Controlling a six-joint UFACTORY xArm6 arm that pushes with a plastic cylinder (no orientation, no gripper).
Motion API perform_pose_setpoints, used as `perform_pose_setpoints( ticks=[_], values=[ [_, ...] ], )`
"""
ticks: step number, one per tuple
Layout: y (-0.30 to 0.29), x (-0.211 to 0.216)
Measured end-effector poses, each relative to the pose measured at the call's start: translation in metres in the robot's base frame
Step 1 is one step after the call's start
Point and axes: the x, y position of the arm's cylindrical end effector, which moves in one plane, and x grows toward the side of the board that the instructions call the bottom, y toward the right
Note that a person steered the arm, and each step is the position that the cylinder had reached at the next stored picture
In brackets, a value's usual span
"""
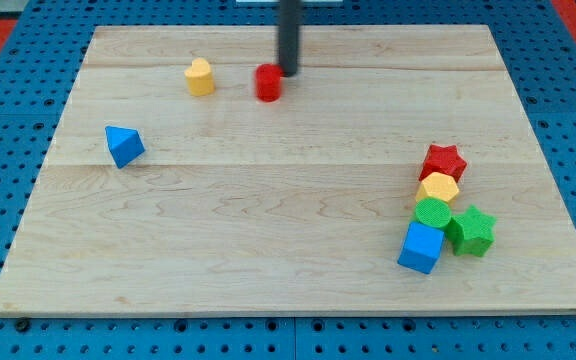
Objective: Move the yellow heart into group of blocks
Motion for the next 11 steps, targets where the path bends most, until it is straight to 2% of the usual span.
perform_pose_setpoints(
  ticks=[1,3,4,5,6,7,8,9,10,11],
  values=[
    [-0.040,0.016],
    [0.080,0.087],
    [0.125,0.141],
    [0.132,0.147],
    [0.070,0.079],
    [-0.035,0.018],
    [-0.136,0.012],
    [-0.188,-0.006],
    [-0.214,-0.043],
    [-0.248,-0.013]
  ],
)
